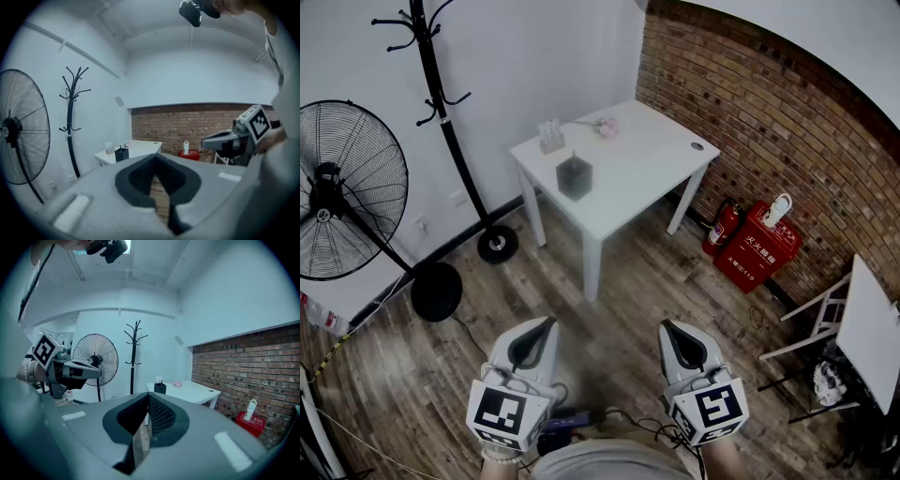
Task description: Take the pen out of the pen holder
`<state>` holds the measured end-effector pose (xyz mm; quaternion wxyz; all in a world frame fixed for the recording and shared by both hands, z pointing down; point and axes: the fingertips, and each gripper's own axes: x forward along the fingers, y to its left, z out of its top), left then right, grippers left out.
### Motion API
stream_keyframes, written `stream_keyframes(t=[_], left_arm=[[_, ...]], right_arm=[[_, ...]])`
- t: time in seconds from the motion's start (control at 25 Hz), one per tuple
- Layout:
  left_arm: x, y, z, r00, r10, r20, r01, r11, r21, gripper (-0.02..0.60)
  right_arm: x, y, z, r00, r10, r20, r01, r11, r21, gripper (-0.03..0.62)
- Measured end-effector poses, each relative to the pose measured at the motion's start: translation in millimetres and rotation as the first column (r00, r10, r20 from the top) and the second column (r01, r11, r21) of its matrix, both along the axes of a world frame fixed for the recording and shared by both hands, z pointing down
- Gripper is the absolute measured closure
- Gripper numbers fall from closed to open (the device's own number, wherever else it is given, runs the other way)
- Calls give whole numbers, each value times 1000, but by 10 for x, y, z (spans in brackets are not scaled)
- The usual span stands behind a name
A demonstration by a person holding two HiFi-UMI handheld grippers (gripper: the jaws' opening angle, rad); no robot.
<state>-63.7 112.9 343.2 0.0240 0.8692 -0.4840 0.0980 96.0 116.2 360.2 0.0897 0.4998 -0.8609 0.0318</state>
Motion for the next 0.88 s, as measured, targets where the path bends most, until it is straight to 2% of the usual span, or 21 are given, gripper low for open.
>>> stream_keyframes(t=[0.64, 0.88], left_arm=[[22, -5, -38, 1000, -6, -4, 6, 1000, 1, 589], [-26, -15, -25, 1000, -13, -6, 13, 1000, -1, 589]], right_arm=[[13, 1, -36, 1000, -5, 1, 5, 1000, 2, 591], [-16, -19, -55, 1000, 0, 28, 0, 1000, 4, 589]])
